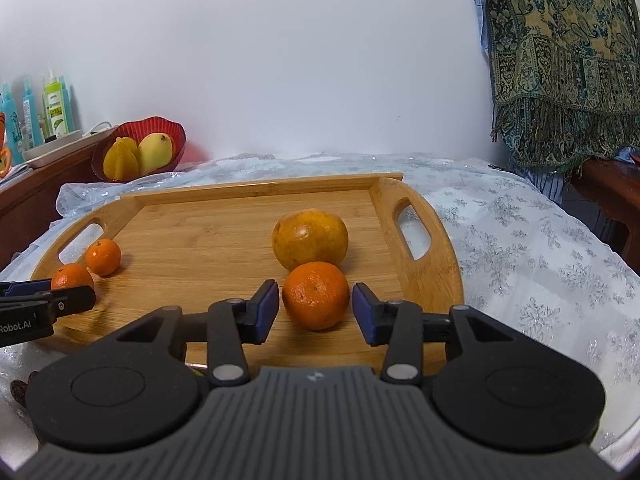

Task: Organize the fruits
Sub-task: 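Open both tools and move them back to the remaining fruits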

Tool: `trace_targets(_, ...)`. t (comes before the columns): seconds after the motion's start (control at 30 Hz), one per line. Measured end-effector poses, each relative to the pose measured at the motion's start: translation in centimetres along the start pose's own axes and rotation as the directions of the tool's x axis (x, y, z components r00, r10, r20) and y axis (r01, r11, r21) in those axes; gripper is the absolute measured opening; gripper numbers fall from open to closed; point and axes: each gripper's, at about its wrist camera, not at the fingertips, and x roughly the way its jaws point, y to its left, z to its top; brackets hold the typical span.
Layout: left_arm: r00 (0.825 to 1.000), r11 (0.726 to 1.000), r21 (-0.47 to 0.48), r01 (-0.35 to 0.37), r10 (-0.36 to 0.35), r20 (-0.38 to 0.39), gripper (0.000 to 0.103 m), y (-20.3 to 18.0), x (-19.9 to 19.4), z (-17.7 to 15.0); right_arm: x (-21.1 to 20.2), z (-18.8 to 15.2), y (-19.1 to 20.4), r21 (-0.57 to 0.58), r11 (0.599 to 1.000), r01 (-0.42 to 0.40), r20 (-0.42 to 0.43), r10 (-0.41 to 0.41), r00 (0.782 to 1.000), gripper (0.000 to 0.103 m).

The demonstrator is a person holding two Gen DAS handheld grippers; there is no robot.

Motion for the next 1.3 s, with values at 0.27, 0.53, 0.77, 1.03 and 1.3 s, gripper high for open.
trace_targets(0.27,0.999,1.0,0.008,0.009,-0.01,0.036,0.076,0.0,-1.5,-0.3,-1.2,-0.5,-0.2,0.032,0.999,-0.007,0.029,0.006,1.0,0.07)
trace_targets(0.53,0.998,1.0,-0.001,0.026,-0.026,0.05,0.085,0.3,-3.5,-1.4,-3.5,-1.5,0.3,0.038,0.999,-0.036,0.087,0.033,0.996,0.082)
trace_targets(0.77,0.997,1.0,-0.008,0.026,-0.025,0.075,0.09,0.5,-5.7,-2.6,-4.9,-2.1,1.4,0.014,0.998,-0.067,0.114,0.065,0.991,0.088)
trace_targets(1.03,0.994,1.0,0.014,0.024,-0.026,0.107,0.092,0.2,-7.3,-3.8,-5.7,-3.3,2.0,0.035,0.995,-0.097,0.091,0.094,0.991,0.089)
trace_targets(1.3,0.996,1.0,0.021,0.019,-0.021,0.092,0.092,0.2,-8.2,-5.1,-6.3,-4.3,2.0,0.084,0.989,-0.122,0.078,0.115,0.99,0.09)
